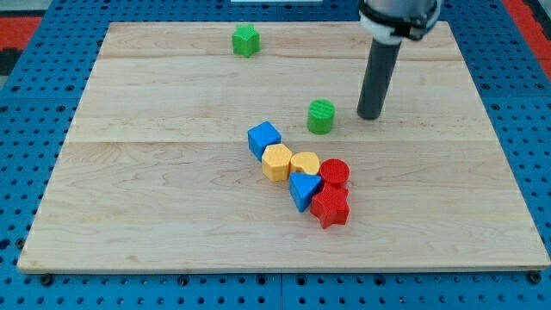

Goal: Slide the green circle closer to green star

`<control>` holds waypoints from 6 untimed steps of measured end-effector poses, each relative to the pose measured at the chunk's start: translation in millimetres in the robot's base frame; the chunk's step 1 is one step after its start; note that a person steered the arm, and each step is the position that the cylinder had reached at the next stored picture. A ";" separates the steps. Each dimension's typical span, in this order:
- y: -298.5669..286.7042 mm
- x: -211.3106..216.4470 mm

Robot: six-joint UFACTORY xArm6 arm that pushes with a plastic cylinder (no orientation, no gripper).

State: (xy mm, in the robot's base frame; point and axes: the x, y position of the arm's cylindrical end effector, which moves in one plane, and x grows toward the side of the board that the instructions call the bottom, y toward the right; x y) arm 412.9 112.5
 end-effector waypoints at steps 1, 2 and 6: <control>-89.7 -14.7; -129.4 -27.9; -159.6 -102.1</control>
